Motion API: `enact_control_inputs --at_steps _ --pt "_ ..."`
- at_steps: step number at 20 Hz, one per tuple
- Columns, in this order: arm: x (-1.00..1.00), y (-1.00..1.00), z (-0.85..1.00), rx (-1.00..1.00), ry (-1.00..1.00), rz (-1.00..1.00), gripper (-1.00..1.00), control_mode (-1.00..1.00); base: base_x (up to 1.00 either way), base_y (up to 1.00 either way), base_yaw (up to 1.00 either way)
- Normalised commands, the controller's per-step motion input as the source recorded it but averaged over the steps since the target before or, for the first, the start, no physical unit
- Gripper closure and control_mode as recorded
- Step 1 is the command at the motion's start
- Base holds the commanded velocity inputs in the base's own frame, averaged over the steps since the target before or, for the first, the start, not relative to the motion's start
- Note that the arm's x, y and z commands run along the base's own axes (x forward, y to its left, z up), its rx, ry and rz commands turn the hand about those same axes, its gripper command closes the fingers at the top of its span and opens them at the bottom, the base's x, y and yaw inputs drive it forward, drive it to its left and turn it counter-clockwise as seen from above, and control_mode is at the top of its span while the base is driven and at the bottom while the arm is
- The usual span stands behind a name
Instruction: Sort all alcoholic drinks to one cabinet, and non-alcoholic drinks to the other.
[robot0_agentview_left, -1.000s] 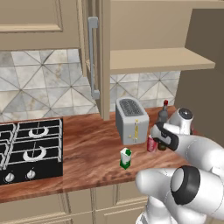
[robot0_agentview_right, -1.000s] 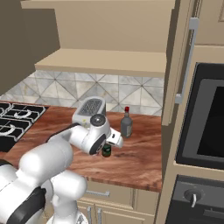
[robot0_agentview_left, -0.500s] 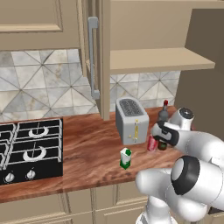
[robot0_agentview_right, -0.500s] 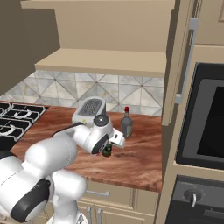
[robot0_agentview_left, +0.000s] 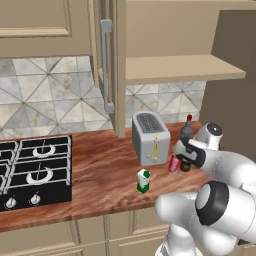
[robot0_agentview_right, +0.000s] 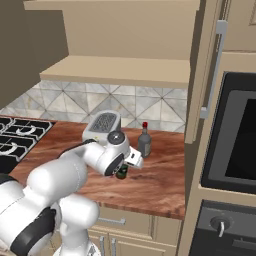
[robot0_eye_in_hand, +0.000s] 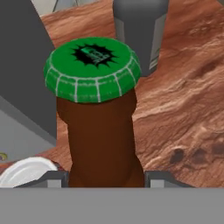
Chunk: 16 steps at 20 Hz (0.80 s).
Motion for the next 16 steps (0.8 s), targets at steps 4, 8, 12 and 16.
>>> enact_control_inputs --at_steps 4,8,12,16 --pt "-0.34 0.36 -0.04 0.0 -0.04 0.0 1.0 -1.0 0.0 0.0 0.0" --pt "-0.3 0.38 -0.01 0.0 -0.06 0.0 1.0 -1.0 0.0 0.0 0.0" --pt "-0.01 0.05 0.19 0.0 -0.14 0.0 1.0 -1.0 0.0 0.0 0.0" --pt "0.0 0.0 0.58 0.0 -0.17 0.0 1.0 -1.0 0.0 0.0 0.0"
